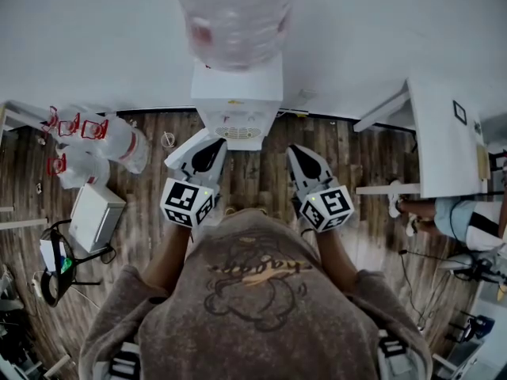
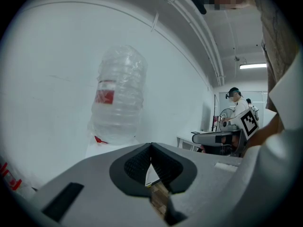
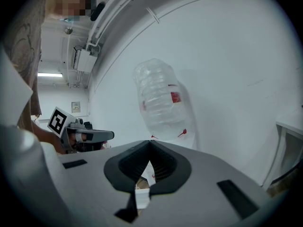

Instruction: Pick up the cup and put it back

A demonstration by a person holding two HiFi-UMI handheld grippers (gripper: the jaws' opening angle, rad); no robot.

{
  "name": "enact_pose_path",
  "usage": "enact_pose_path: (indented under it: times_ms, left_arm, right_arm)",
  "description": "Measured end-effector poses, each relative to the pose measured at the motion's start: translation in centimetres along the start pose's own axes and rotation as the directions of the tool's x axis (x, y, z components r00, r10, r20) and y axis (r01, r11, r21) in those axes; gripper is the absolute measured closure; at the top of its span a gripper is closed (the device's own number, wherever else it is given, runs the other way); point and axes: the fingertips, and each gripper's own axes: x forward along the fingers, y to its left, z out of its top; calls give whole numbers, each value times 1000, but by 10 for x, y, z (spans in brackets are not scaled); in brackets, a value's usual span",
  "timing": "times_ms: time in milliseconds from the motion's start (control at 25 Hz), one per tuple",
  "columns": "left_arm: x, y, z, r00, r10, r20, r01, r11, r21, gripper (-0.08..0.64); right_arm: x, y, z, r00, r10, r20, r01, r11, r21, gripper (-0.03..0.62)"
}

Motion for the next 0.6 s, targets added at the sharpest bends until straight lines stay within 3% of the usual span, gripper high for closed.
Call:
enact_pose_path:
  times_ms: [600]
  left_arm:
    - [4, 16, -2, 999, 42, 12, -42, 998, -46, 557]
  right_arm:
    - [13, 1, -6, 1000, 9, -10, -9, 1000, 7, 591]
